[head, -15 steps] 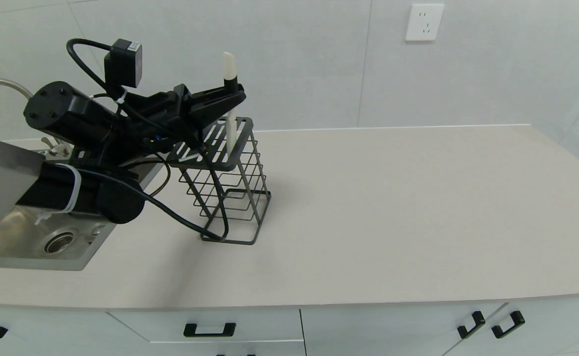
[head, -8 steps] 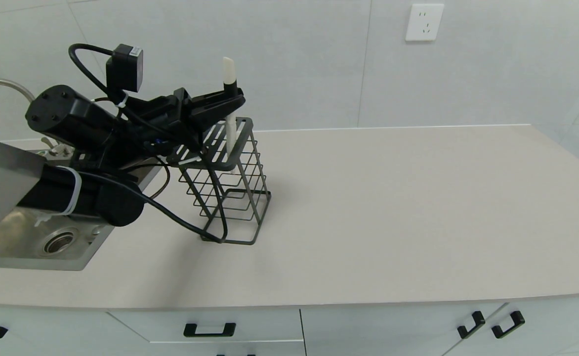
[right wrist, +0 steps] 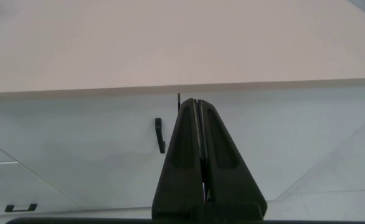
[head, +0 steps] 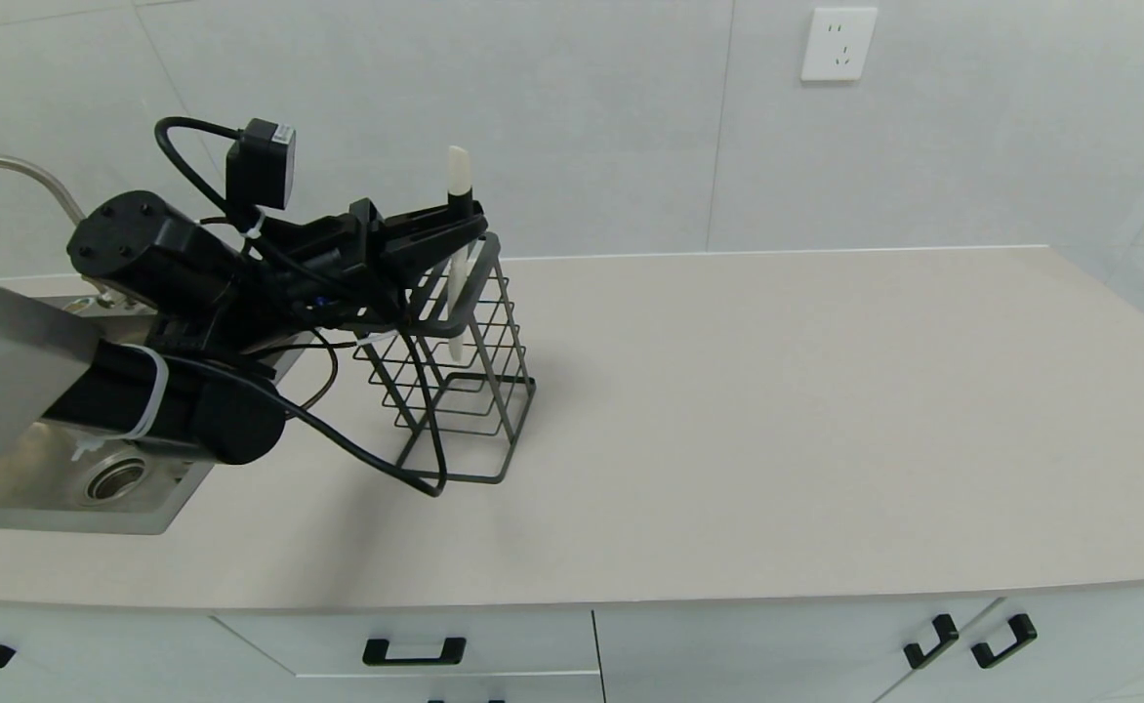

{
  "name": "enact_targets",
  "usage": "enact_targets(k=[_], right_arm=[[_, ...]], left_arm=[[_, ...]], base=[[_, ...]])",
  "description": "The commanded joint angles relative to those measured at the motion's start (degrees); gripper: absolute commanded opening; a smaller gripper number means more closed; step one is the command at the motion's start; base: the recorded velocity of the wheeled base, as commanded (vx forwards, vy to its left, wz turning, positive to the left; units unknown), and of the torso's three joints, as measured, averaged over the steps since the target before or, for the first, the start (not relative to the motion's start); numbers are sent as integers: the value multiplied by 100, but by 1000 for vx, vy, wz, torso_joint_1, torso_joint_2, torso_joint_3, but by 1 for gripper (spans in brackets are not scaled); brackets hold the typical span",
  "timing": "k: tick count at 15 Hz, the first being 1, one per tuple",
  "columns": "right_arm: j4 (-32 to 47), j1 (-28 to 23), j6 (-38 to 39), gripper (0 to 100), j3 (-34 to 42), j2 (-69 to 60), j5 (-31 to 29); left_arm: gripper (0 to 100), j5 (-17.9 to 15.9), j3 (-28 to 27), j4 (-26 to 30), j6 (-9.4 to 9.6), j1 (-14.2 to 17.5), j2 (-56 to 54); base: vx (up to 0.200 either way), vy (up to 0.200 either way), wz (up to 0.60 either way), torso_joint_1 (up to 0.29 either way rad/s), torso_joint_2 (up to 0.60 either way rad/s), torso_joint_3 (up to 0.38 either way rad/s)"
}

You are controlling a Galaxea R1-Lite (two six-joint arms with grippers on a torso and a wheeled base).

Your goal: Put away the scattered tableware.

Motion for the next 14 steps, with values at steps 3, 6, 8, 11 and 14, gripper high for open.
enact_targets(k=[3, 6, 8, 11, 14], right_arm=[[0, 0, -4, 0, 0, 5, -2], [9, 0, -4, 0, 0, 5, -2], [0, 0, -4, 0, 0, 5, -2], [0, 0, 4, 0, 0, 5, -2], [0, 0, 4, 0, 0, 5, -2]], left_arm=[[100, 21, 79, -8, 4, 45, 14], [100, 12, 123, -8, 12, 45, -12], [100, 12, 105, -8, 83, 54, -83], [100, 12, 228, -8, 408, 256, -593], [100, -6, 1195, -8, 768, 775, -1902]], base=[[0, 0, 0, 0, 0, 0], [0, 0, 0, 0, 0, 0], [0, 0, 0, 0, 0, 0], [0, 0, 0, 0, 0, 0], [0, 0, 0, 0, 0, 0]])
